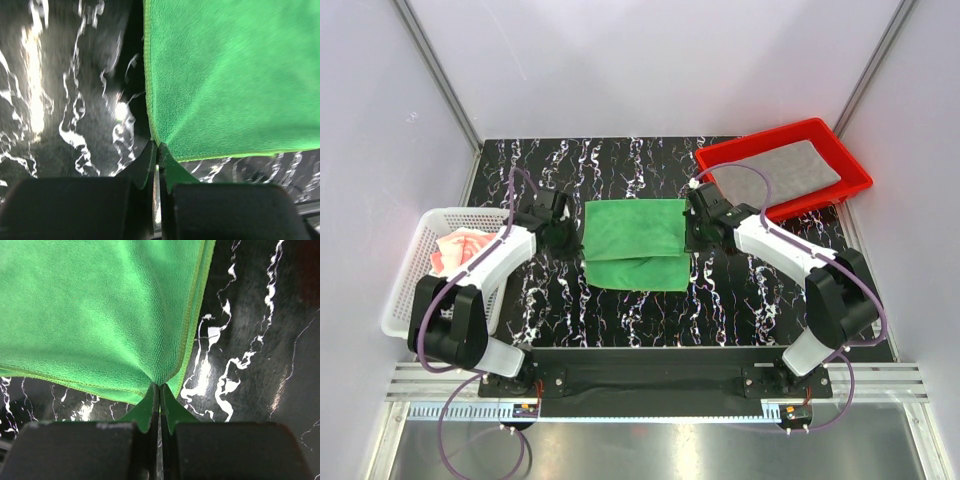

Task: Fold and stack the towels
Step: Fold the towel

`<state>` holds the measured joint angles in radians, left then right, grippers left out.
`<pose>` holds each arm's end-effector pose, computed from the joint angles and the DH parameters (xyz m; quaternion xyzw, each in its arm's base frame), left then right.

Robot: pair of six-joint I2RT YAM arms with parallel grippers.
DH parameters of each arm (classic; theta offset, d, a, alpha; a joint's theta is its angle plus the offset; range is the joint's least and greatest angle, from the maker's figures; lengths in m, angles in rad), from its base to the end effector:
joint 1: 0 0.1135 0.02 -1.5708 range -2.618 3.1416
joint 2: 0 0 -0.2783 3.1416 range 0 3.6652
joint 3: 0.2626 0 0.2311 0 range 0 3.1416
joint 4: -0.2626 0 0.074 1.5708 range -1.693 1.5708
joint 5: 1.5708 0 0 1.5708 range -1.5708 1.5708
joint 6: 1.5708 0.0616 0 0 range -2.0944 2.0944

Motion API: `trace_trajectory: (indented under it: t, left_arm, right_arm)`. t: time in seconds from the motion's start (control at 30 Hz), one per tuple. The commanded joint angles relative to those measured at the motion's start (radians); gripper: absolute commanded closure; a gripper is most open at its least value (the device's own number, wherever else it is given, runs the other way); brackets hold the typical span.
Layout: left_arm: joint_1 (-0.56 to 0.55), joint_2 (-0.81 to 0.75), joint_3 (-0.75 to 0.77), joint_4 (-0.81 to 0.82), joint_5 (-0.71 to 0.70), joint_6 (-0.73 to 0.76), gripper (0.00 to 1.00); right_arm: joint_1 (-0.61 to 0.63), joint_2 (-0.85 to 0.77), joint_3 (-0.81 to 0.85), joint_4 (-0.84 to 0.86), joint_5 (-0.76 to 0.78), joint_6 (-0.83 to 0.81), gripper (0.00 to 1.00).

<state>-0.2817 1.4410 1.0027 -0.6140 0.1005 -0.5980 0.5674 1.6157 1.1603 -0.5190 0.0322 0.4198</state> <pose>0.2659 -0.0834 0.2316 -0.1393 0.9553 -0.1530 0.2110 0.2840 0.1786 0.2351 -0.0657 0.9535 0.1256 0.2660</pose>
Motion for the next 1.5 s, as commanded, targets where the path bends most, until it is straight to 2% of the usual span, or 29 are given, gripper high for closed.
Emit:
trace_trajectory:
  t: [0.0,0.1,0.2,0.57,1.07,1.47]
  left_arm:
    - [-0.017,-0.016,-0.051,0.017,-0.024,0.012,0.95]
    - [-0.02,-0.008,-0.065,0.016,-0.062,0.015,0.85]
    - [-0.02,0.002,-0.049,0.003,-0.079,0.024,0.7]
    - [-0.02,0.032,-0.095,0.112,0.016,0.0,0.6]
    - [-0.036,0.075,-0.151,0.171,-0.019,-0.052,0.67]
    - [-0.048,0.065,-0.142,0.16,-0.025,-0.062,0.82]
  right_arm:
    - [-0.004,-0.008,-0.014,0.033,-0.031,0.002,1.0]
    - [-0.006,0.004,-0.019,0.043,-0.032,0.01,1.0]
    - [-0.004,0.006,-0.033,0.057,-0.067,0.014,1.0]
    - [-0.004,0.009,-0.065,0.082,-0.095,0.023,1.0]
    - [-0.004,0.016,-0.076,0.099,-0.103,0.025,1.0]
    - [-0.004,0.01,-0.085,0.103,-0.101,0.025,1.0]
